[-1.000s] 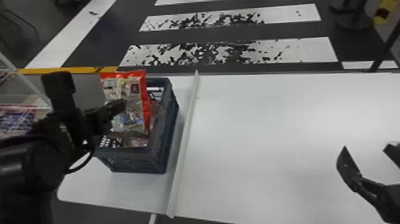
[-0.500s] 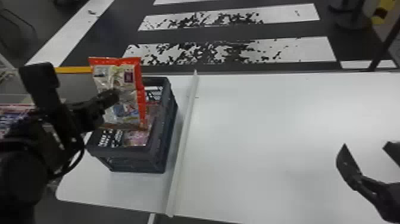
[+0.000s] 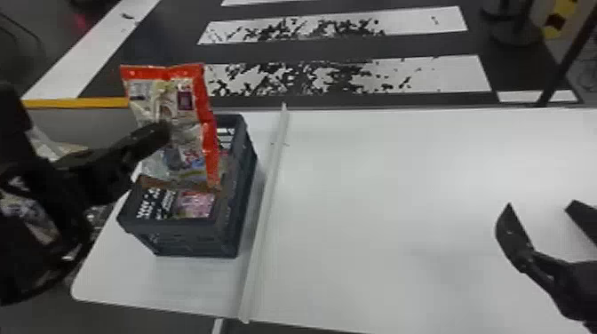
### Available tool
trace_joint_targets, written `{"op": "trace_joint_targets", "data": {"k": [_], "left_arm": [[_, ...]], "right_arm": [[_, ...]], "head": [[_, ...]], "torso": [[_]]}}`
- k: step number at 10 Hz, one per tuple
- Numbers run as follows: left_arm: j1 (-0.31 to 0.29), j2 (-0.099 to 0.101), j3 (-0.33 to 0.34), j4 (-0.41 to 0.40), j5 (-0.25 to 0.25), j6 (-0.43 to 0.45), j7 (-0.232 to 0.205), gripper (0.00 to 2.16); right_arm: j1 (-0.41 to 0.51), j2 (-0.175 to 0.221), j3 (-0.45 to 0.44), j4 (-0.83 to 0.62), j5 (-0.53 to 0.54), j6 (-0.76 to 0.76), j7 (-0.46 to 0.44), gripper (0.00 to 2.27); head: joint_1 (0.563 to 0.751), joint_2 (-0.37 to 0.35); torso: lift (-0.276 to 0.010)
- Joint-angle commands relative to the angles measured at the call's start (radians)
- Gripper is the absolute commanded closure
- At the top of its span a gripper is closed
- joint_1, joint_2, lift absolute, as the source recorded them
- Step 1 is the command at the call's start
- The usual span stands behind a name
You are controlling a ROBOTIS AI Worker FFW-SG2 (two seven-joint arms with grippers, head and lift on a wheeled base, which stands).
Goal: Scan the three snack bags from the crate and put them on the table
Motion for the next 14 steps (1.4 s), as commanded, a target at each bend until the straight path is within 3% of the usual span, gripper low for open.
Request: {"op": "trace_joint_targets", "data": {"k": [1, 3, 4, 6, 7, 8, 9, 10, 12, 14], "left_arm": [[-0.007, -0.022, -0.05, -0.014, 0.014, 0.006, -0.031, 2.13], [-0.026, -0.052, -0.168, 0.021, -0.01, 0.0, -0.086, 2.13], [-0.041, -0.071, -0.239, 0.049, -0.053, 0.0, -0.092, 2.13], [-0.053, -0.088, -0.359, 0.101, -0.082, 0.0, -0.132, 2.13], [-0.053, -0.086, -0.444, 0.147, -0.102, 0.0, -0.149, 2.13], [-0.056, -0.088, -0.527, 0.198, -0.141, -0.009, -0.172, 2.13], [-0.061, -0.089, -0.638, 0.274, -0.233, -0.061, -0.192, 2.13], [-0.081, -0.091, -0.721, 0.356, -0.288, -0.104, -0.22, 2.13], [-0.131, -0.122, -0.829, 0.52, -0.358, -0.15, -0.258, 2.13], [-0.168, -0.122, -0.906, 0.636, -0.409, -0.187, -0.26, 2.13]], "right_arm": [[0.001, 0.005, -0.012, -0.019, 0.0, 0.005, 0.0, 0.05], [0.008, 0.011, -0.034, -0.042, 0.0, 0.008, -0.002, 0.05], [0.011, 0.014, -0.048, -0.054, 0.0, 0.008, -0.003, 0.05], [0.011, 0.021, -0.063, -0.063, 0.0, 0.014, -0.002, 0.05], [0.011, 0.021, -0.063, -0.069, 0.0, 0.02, -0.002, 0.05], [0.009, 0.022, -0.063, -0.075, 0.0, 0.02, -0.002, 0.05], [0.008, 0.022, -0.066, -0.082, -0.006, 0.023, -0.002, 0.05], [0.006, 0.021, -0.075, -0.082, -0.015, 0.023, 0.0, 0.05], [0.005, 0.016, -0.091, -0.089, -0.038, 0.02, 0.002, 0.05], [0.0, 0.016, -0.095, -0.095, -0.055, 0.017, 0.002, 0.04]], "head": [[0.695, 0.131], [0.695, 0.045], [0.695, 0.021], [0.695, -0.076], [0.695, -0.123], [0.695, -0.15], [0.695, -0.203], [0.695, -0.257], [0.695, -0.329], [0.695, -0.35]], "torso": [[-0.094], [-0.094], [-0.094], [-0.094], [-0.094], [-0.094], [-0.094], [-0.094], [-0.094], [-0.094]]}}
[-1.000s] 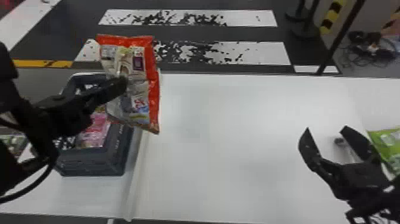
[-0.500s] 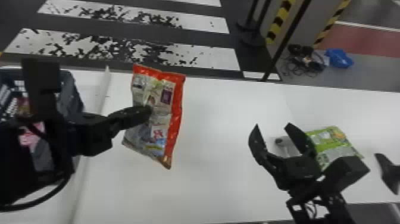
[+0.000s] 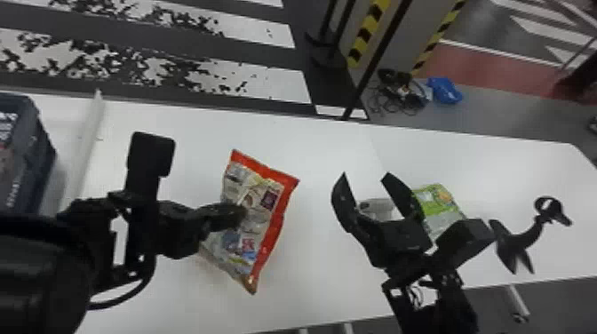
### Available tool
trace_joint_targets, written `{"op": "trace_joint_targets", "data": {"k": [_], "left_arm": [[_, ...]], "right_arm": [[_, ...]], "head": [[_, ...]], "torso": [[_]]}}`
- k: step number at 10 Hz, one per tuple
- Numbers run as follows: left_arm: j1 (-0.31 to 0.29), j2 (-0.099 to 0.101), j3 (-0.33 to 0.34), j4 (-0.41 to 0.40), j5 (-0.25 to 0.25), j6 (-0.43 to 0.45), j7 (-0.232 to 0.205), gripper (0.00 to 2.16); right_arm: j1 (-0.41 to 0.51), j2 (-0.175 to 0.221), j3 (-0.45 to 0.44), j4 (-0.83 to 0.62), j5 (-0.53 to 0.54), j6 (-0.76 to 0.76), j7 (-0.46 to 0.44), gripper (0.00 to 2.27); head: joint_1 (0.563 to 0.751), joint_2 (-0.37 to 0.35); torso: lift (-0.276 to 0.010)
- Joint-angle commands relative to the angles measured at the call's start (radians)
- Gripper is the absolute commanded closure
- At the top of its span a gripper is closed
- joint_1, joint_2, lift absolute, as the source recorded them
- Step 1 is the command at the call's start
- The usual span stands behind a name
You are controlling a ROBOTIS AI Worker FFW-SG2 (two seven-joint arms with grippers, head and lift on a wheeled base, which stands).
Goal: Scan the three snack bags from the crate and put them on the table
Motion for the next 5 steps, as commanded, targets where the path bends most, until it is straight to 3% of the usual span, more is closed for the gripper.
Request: {"op": "trace_joint_targets", "data": {"k": [1, 3, 5], "left_arm": [[-0.024, -0.005, -0.051, 0.079, -0.015, -0.021, -0.004, 2.13], [-0.065, -0.005, -0.102, 0.203, -0.026, -0.128, -0.036, 2.13], [-0.106, -0.005, -0.119, 0.303, -0.025, -0.174, -0.073, 2.13]], "right_arm": [[-0.007, 0.0, -0.001, -0.001, -0.006, 0.0, 0.0, 0.04], [-0.016, 0.002, 0.004, -0.003, -0.006, 0.006, 0.0, 0.04], [-0.019, 0.0, 0.005, -0.001, -0.011, 0.009, 0.0, 0.04]], "head": [[0.695, -0.35], [0.695, -0.35], [0.695, -0.35]], "torso": [[-0.094], [-0.094], [-0.094]]}}
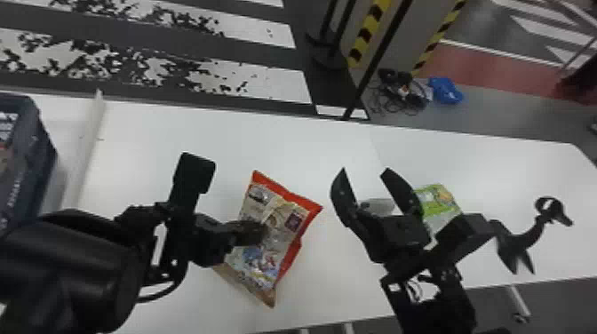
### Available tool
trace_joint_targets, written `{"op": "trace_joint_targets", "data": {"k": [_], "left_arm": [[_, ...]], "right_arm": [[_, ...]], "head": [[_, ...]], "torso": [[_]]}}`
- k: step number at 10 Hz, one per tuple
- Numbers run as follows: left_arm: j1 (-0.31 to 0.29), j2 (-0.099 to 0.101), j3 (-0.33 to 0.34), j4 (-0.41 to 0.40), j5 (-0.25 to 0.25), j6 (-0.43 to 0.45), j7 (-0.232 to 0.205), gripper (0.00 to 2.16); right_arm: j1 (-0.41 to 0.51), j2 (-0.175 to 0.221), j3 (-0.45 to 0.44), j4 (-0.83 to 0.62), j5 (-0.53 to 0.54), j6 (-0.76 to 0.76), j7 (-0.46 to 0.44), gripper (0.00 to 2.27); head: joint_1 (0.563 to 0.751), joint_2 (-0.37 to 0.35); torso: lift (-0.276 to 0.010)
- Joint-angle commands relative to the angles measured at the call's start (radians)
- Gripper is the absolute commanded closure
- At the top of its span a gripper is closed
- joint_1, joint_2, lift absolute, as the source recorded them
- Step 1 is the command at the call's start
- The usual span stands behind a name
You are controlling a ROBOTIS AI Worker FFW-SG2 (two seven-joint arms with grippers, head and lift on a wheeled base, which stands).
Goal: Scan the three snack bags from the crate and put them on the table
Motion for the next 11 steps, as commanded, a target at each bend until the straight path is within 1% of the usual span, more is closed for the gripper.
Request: {"op": "trace_joint_targets", "data": {"k": [1, 2, 3, 4, 5, 6, 7, 8, 9, 10, 11], "left_arm": [[-0.032, -0.004, -0.024, 0.068, 0.016, -0.035, -0.009, 2.12], [-0.04, -0.004, -0.041, 0.093, 0.021, -0.069, -0.001, 2.11], [-0.04, -0.004, -0.07, 0.087, 0.013, -0.078, 0.043, 1.42], [-0.038, -0.004, -0.065, 0.07, 0.005, -0.075, 0.043, 0.0], [-0.025, -0.004, -0.054, 0.033, 0.005, -0.075, 0.042, 0.0], [0.003, -0.004, -0.036, -0.019, 0.005, -0.075, 0.043, 0.03], [0.028, -0.004, -0.019, -0.079, 0.005, -0.072, 0.042, 0.03], [0.06, -0.004, 0.012, -0.146, 0.005, -0.063, 0.043, 0.03], [0.1, -0.004, 0.051, -0.214, 0.005, -0.063, 0.049, 0.03], [0.15, -0.004, 0.113, -0.295, 0.009, -0.063, 0.049, 0.03], [0.195, -0.004, 0.17, -0.372, 0.007, -0.066, 0.06, 0.03]], "right_arm": [[-0.004, -0.001, -0.003, 0.003, -0.007, 0.003, 0.0, 0.04], [-0.005, -0.001, -0.003, 0.005, -0.012, 0.003, 0.0, 0.04], [-0.007, -0.006, -0.006, 0.005, -0.018, 0.003, 0.0, 0.04], [-0.008, -0.007, -0.012, 0.005, -0.024, 0.0, 0.0, 0.04], [-0.008, -0.007, -0.014, 0.005, -0.027, 0.0, 0.002, 0.04], [-0.007, -0.007, -0.014, 0.005, -0.027, 0.0, 0.005, 0.04], [-0.005, -0.007, -0.014, 0.003, -0.027, 0.0, 0.008, 0.04], [-0.002, -0.007, -0.014, 0.001, -0.029, -0.003, 0.009, 0.04], [-0.002, -0.006, -0.014, 0.001, -0.03, -0.003, 0.011, 0.04], [-0.001, -0.006, -0.014, 0.0, -0.03, -0.003, 0.012, 0.04], [0.001, -0.006, -0.012, -0.003, -0.032, -0.003, 0.021, 0.04]], "head": [[0.695, -0.35], [0.695, -0.35], [0.695, -0.35], [0.695, -0.35], [0.695, -0.35], [0.695, -0.35], [0.695, -0.35], [0.695, -0.35], [0.695, -0.35], [0.695, -0.35], [0.695, -0.35]], "torso": [[-0.094], [-0.094], [-0.094], [-0.094], [-0.094], [-0.094], [-0.094], [-0.094], [-0.094], [-0.094], [-0.094]]}}
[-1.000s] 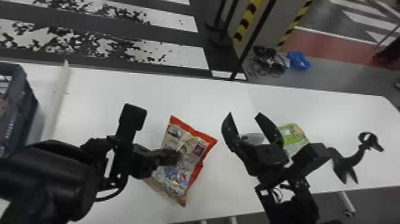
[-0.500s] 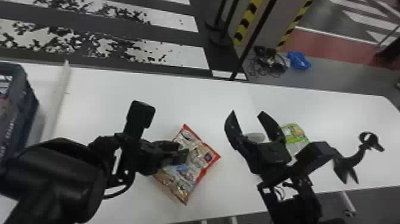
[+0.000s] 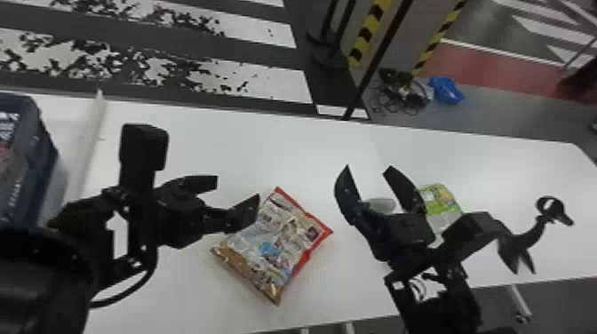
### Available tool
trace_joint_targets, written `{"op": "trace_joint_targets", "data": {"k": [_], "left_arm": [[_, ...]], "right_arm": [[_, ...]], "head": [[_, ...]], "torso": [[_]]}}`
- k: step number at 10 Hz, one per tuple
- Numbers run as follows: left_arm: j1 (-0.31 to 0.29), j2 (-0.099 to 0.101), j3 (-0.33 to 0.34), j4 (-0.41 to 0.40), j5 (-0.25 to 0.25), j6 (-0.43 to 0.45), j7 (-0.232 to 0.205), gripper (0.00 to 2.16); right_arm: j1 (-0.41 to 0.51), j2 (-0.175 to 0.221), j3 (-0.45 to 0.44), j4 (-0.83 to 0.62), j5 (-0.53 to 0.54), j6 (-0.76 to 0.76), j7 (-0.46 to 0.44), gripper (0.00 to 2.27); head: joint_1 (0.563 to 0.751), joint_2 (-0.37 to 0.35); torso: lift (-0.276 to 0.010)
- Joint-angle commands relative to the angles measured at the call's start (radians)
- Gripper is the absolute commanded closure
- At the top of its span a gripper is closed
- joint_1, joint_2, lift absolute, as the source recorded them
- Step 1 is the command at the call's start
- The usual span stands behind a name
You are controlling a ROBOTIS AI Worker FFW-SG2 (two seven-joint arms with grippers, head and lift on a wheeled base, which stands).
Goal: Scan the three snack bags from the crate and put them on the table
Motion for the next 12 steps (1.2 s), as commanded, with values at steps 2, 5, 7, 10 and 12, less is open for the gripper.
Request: {"op": "trace_joint_targets", "data": {"k": [2, 5, 7, 10, 12], "left_arm": [[0.122, -0.004, 0.157, -0.208, 0.013, -0.008, 0.0, 0.03], [0.261, -0.004, 0.349, -0.366, 0.009, -0.063, 0.034, 0.04], [0.339, -0.004, 0.393, -0.311, -0.004, -0.348, 0.064, 0.04], [0.413, -0.004, 0.443, -0.187, -0.007, -0.695, 0.121, 0.04], [0.442, -0.004, 0.472, -0.193, 0.004, -0.744, 0.12, 0.04]], "right_arm": [[0.006, 0.002, 0.008, -0.002, -0.007, 0.003, 0.007, 0.06], [0.012, 0.006, 0.028, 0.002, -0.018, 0.028, 0.011, 0.08], [0.012, 0.016, 0.057, -0.014, -0.033, 0.138, 0.039, 0.17], [0.004, 0.048, 0.122, -0.051, -0.087, 0.328, 0.045, 0.25], [0.003, 0.056, 0.12, -0.083, -0.191, 0.568, 0.074, 1.24]], "head": [[0.695, -0.35], [0.695, -0.247], [0.695, -0.16], [0.695, -0.01], [0.695, 0.062]], "torso": [[-0.094], [-0.094], [-0.094], [-0.094], [-0.094]]}}
